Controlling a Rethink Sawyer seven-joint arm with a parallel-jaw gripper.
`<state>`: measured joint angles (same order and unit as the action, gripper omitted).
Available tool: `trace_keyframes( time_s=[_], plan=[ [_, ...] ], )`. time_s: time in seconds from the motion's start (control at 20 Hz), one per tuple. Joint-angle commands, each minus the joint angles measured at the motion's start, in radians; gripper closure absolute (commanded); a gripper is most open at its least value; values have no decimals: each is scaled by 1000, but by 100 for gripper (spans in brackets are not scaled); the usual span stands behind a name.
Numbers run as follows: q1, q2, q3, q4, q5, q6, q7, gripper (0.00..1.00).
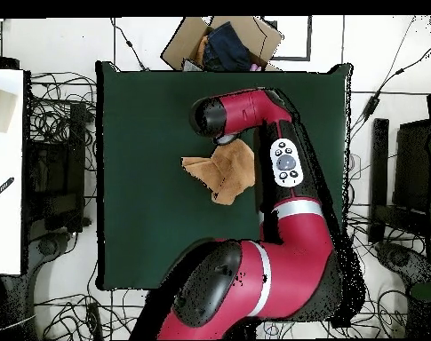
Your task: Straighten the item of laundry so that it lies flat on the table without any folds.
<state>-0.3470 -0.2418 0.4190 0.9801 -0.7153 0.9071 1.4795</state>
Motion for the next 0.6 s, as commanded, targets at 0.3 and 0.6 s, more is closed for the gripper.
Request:
trace_keyframes(
  time_s=[0.3,0.6],
  plan=[
    [-11,25,-45,93,-27,-13,-63,0],
    [-20,17,-42,82,-20,29,-100,0]
  ],
)
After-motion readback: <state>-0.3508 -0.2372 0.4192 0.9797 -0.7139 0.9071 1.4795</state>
